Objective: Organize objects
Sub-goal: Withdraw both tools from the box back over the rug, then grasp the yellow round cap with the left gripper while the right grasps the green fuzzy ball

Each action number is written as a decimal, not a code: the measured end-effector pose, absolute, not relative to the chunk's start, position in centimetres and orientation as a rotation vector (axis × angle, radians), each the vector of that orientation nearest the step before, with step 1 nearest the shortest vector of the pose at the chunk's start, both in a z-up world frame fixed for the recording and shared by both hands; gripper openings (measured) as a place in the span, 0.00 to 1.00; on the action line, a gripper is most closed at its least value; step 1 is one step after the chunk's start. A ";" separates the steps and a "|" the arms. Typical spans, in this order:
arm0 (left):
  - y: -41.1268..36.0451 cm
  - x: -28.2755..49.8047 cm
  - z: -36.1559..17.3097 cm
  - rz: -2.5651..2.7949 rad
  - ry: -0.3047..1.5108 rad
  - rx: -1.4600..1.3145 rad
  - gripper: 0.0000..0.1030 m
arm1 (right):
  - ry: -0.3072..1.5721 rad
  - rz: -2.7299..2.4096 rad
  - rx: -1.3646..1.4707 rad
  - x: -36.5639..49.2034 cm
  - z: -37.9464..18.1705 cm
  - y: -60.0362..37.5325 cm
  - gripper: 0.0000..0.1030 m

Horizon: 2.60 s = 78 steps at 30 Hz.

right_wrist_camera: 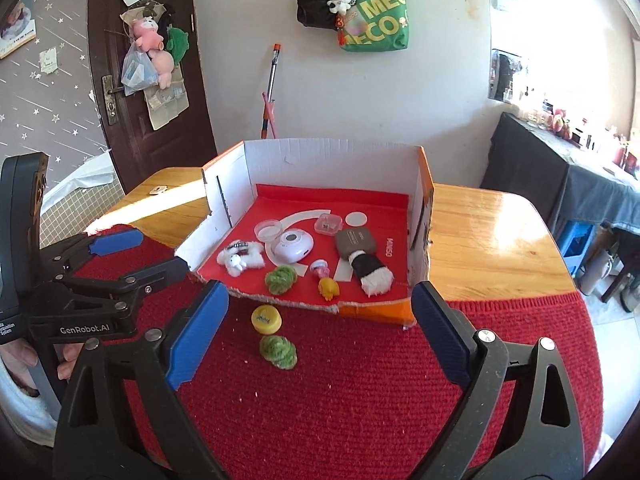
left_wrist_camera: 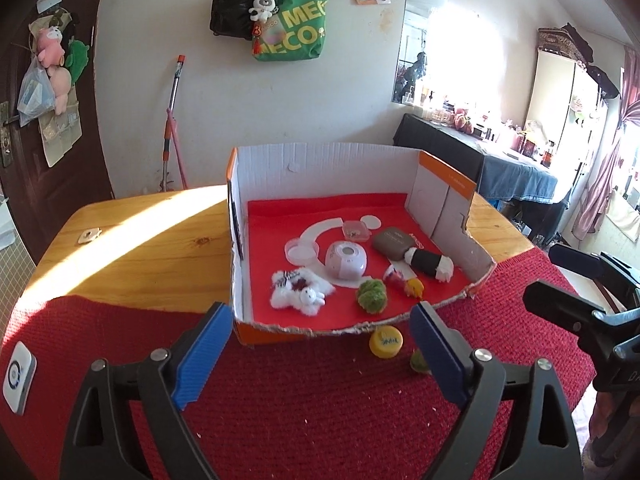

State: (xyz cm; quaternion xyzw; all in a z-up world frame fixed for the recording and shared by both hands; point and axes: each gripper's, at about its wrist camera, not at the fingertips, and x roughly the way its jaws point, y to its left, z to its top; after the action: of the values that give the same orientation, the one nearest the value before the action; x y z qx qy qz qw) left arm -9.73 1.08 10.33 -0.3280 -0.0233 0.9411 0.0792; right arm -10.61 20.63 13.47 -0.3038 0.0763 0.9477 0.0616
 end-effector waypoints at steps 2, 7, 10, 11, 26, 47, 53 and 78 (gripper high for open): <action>1.1 -9.2 9.7 2.822 -0.076 -0.986 0.90 | 0.224 2.853 -0.909 -10.0 12.7 20.3 0.96; 1.4 -8.5 7.7 2.810 -0.076 -1.034 0.92 | 0.225 2.809 -0.965 -9.7 10.0 19.9 0.96; 1.6 -8.3 6.3 2.809 -0.065 -1.074 0.92 | 0.257 2.789 -0.997 -9.7 8.5 19.9 0.96; 1.6 -8.3 5.8 2.804 -0.067 -1.091 0.92 | 0.267 2.784 -1.010 -9.7 7.9 19.9 0.96; 1.3 -8.5 2.7 2.757 -0.095 -1.224 0.92 | 0.341 2.757 -1.117 -10.4 5.1 20.0 0.96; 1.2 -11.0 2.6 2.666 -0.018 -1.265 0.93 | 0.199 2.673 -1.301 -15.2 3.6 20.4 0.96; 3.3 -12.2 2.6 2.599 0.030 -1.234 0.93 | 0.192 2.694 -1.267 -14.0 4.1 23.3 0.96; 7.2 -14.4 2.2 2.467 0.157 -1.182 0.50 | 0.258 2.919 -1.387 -17.1 3.4 23.2 0.66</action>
State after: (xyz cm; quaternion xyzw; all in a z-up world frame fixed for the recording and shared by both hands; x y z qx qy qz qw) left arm -14.43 7.17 2.21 -0.4225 0.0561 0.8824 0.1993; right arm -17.14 23.19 3.36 -0.4273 0.0796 0.8992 -0.0502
